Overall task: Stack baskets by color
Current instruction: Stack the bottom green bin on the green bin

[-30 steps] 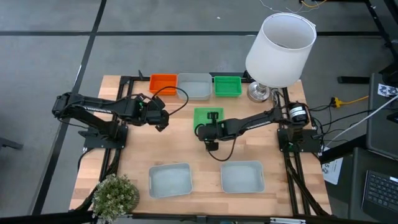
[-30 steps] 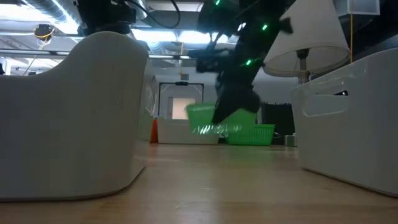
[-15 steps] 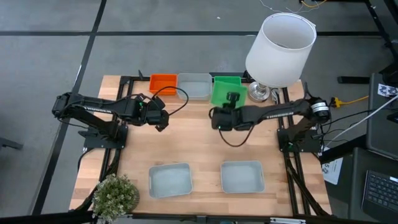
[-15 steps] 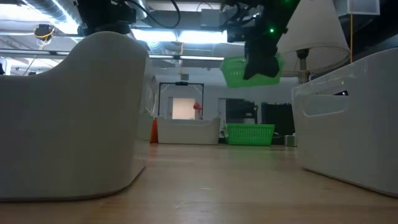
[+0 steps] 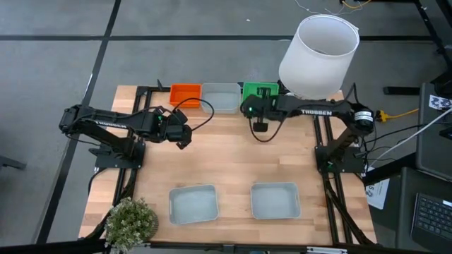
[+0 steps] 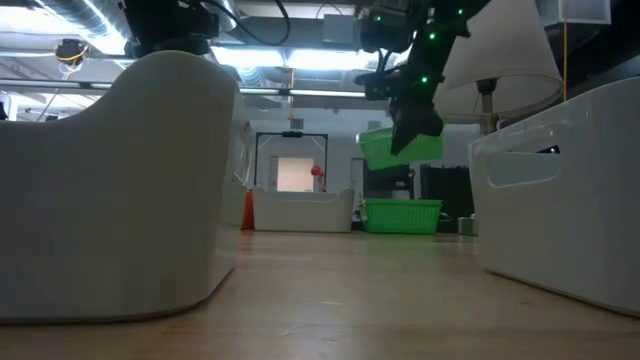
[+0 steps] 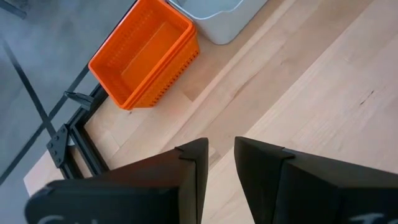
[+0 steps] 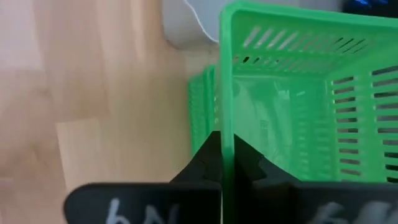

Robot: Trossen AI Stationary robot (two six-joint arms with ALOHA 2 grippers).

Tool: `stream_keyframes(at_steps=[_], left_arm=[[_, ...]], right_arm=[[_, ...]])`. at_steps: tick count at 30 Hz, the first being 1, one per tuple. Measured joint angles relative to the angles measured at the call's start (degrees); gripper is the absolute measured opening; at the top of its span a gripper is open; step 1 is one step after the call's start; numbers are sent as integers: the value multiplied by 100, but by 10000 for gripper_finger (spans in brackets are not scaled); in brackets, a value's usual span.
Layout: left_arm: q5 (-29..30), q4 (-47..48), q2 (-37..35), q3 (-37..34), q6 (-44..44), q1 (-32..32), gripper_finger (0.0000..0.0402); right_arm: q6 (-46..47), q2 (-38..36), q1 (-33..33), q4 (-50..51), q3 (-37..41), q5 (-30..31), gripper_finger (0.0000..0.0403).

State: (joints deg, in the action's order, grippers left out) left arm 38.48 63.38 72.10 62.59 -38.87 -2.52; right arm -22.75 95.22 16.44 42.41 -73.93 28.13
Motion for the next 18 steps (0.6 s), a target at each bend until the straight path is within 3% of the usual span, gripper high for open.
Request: stream_keyframes(at_steps=[4, 11, 18], left_arm=[[0, -1, 0, 0, 2, 0, 71], [0, 0, 0, 0, 1, 0, 71], [0, -1, 0, 0, 0, 0, 71]], right_arm=[[-342, 0, 477, -324, 2, -1054, 0], [-858, 0, 1320, -426, 29, -1990, 0], [-1333, 0, 1906, -1316, 565, -2926, 0]])
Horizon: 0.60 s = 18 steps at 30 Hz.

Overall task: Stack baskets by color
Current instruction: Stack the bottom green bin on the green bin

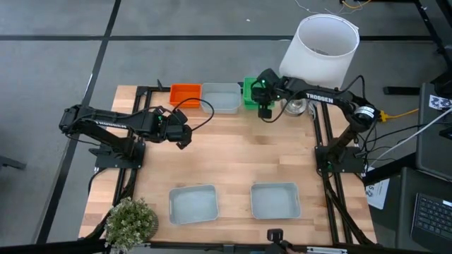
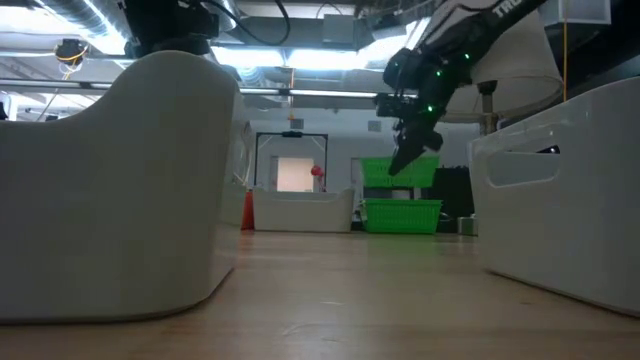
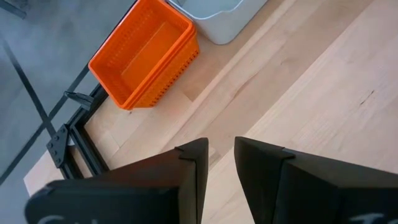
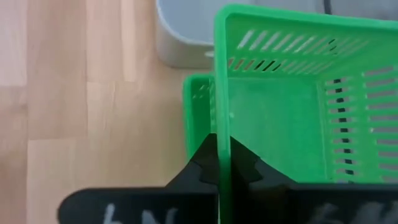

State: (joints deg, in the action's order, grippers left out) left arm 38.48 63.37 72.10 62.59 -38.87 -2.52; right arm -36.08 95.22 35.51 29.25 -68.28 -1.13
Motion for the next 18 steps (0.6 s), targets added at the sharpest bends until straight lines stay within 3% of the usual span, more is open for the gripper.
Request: stream_keyframes(at_steps=[8, 18], left_arm=[[2, 0, 0, 0, 2, 0, 71], [2, -4, 0, 0, 0, 0, 71]], right_arm=[[-19, 1, 127, -656, 596, -42, 2], [-10, -2, 120, -831, 737, -2, 38]])
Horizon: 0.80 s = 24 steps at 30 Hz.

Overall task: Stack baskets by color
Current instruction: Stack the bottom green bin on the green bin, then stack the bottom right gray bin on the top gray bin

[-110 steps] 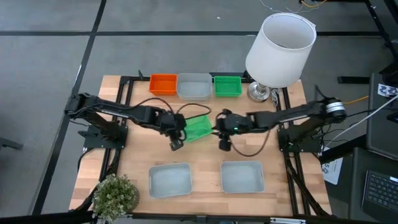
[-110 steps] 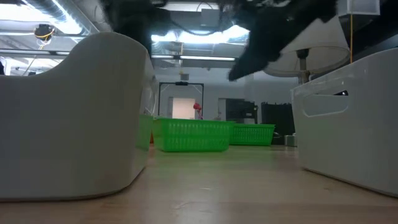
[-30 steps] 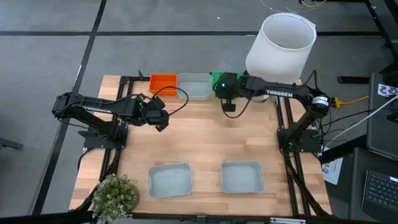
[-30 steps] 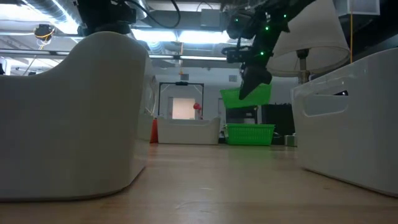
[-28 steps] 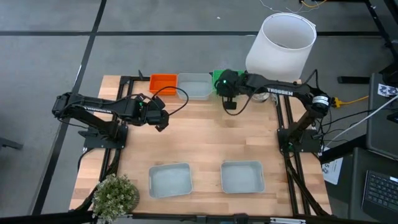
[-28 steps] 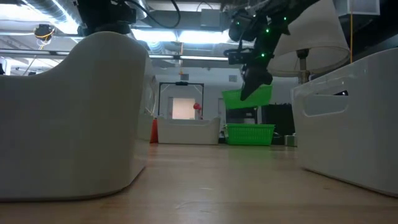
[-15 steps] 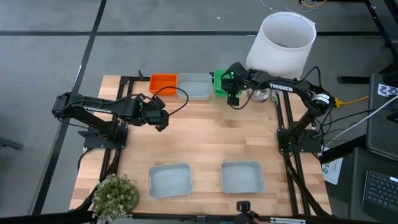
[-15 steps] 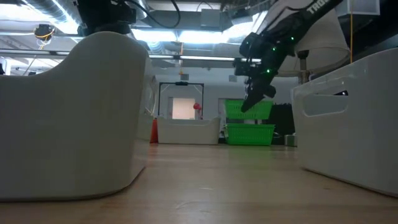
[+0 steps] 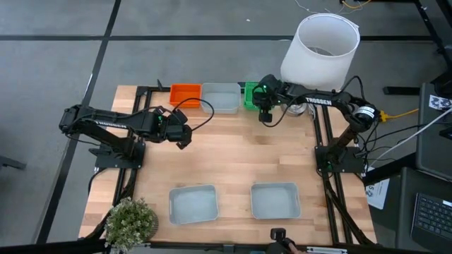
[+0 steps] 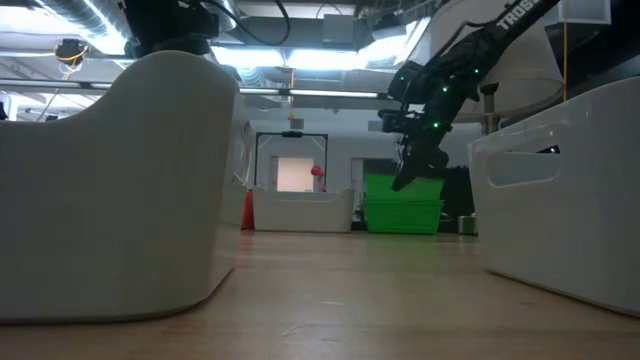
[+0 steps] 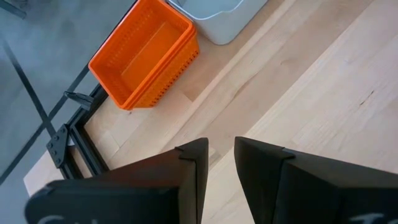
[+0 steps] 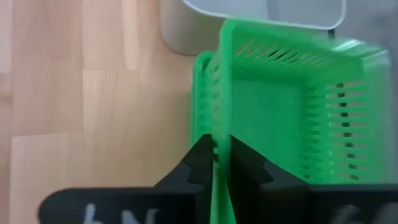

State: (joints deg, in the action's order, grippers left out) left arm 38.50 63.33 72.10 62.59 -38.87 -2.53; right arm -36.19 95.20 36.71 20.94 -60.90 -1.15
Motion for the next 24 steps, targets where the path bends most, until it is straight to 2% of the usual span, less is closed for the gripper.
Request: stream_keyframes(at_steps=[9, 16, 19, 21, 24], left_arm=[[0, 0, 0, -2, 0, 0, 71], [-2, 0, 0, -2, 0, 0, 71], [-2, 0, 0, -2, 2, 0, 71], [-2, 0, 0, -2, 0, 0, 71], [-2, 0, 0, -2, 0, 0, 71]], right_arm=[[47, 0, -3, -50, 0, 149, 73], [185, 2, -178, -37, -108, 162, 76], [638, 2, -287, 61, -195, 163, 76], [1134, -2, -390, 227, -272, 13, 76], [1877, -15, -596, 548, -383, -722, 76]])
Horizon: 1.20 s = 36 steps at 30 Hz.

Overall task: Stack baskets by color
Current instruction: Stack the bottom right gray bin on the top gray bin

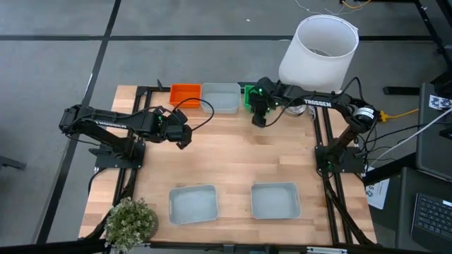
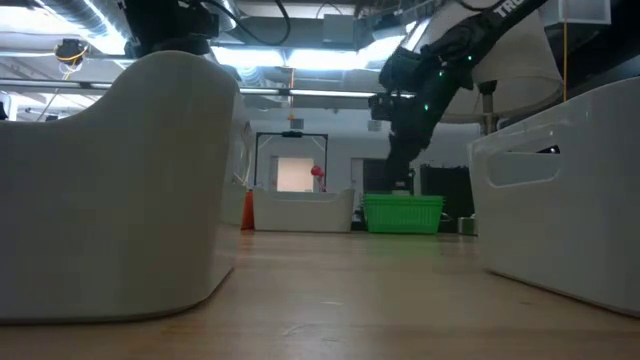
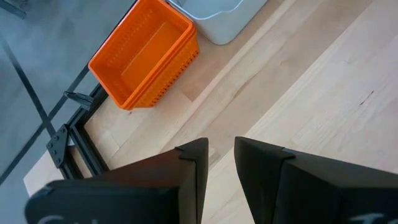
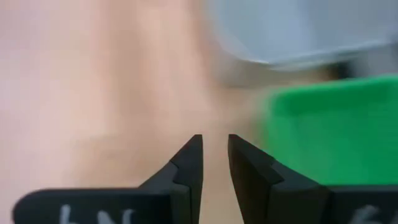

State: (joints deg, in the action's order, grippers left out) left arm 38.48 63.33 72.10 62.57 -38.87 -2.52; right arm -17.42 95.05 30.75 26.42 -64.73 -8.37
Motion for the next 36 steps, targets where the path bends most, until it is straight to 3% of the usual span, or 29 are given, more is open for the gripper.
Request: stream_keyframes(at_steps=[5, 14, 19, 28, 32, 36], left_arm=[[0, 0, 0, 0, 0, 0, 71], [0, 0, 0, 0, 0, -2, 71], [5, -16, 0, 0, 0, -2, 71], [199, -183, 2, -4, 2, -1, 71], [218, -242, 2, -4, 2, -2, 71], [276, -256, 2, -4, 2, -2, 71]], right_arm=[[898, -7, -509, 453, -16, -1203, 76], [2172, -7, -1964, 1220, -17, -1375, 76], [2639, -7, -2857, 1545, -17, -1051, 76], [4090, -297, -4012, 2192, -17, 221, 76], [4533, -587, -4460, 2415, -17, 331, 76], [4394, -706, -4945, 2473, -17, 309, 76]])
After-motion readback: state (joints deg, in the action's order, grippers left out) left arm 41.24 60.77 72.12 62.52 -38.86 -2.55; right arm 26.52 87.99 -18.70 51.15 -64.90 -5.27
